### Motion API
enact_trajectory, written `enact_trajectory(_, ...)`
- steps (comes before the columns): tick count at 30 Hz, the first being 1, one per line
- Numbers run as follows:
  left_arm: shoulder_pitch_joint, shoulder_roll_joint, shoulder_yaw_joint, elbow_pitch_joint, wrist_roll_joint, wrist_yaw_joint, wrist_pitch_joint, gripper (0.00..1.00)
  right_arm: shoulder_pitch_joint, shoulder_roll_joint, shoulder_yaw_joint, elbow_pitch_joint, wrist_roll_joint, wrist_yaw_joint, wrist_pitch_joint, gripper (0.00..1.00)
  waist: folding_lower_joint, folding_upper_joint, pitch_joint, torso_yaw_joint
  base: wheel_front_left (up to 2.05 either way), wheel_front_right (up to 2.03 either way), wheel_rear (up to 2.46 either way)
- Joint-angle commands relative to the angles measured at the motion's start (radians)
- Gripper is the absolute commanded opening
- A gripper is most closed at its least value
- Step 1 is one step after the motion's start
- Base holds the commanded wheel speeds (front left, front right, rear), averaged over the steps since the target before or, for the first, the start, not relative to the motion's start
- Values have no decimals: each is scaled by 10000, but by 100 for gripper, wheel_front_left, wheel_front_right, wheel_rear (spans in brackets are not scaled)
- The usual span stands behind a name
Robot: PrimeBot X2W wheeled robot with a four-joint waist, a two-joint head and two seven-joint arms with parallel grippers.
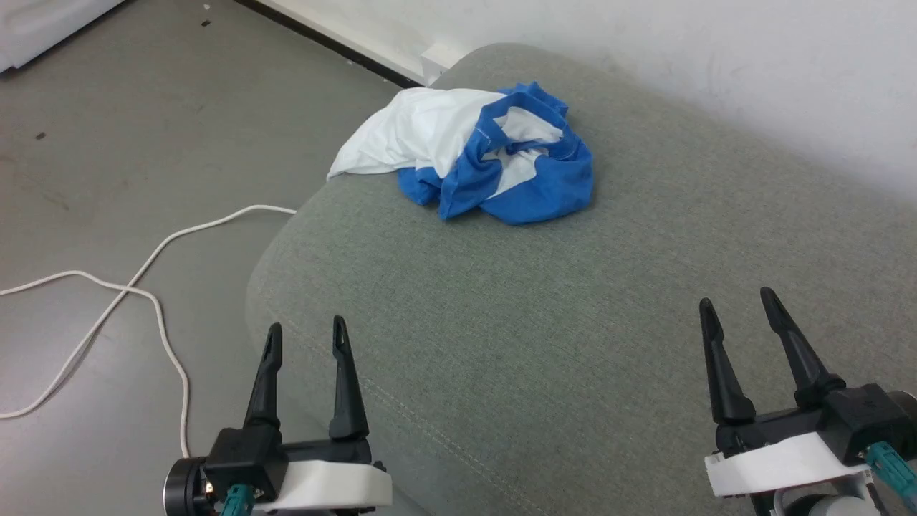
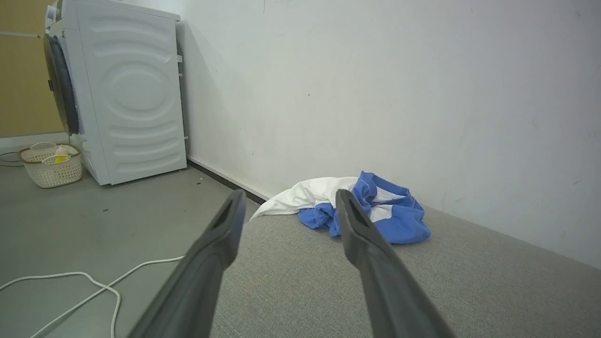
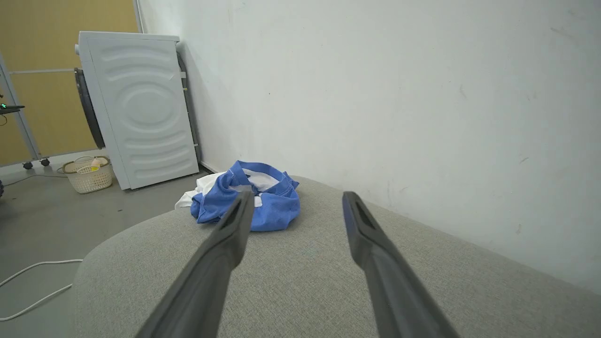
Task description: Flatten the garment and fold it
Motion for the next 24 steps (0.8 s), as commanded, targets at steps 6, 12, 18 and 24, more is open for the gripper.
enact_trajectory(6, 185, -51, -102, -71, -59, 116, -136, 100, 191, 28, -22, -97, -1, -9, -134, 100, 1, 1, 23, 188, 0, 0, 0)
enact_trajectory(12, 168, -51, -89, -53, -42, 106, -136, 100, 217, 28, -44, -118, -22, -9, -134, 100, 1, 1, 3, 139, 0, 0, 0)
enact_trajectory(18, -35, -51, -237, -673, -641, -149, -136, 100, 197, 28, -19, -190, -33, -9, -134, 100, 1, 1, 68, -33, 0, 0, 0)
enact_trajectory(24, -1628, 376, -312, -1116, -248, -1119, 81, 100, 215, -42, -163, -352, -166, -9, -134, 100, 1, 1, 328, -139, 0, 0, 0)
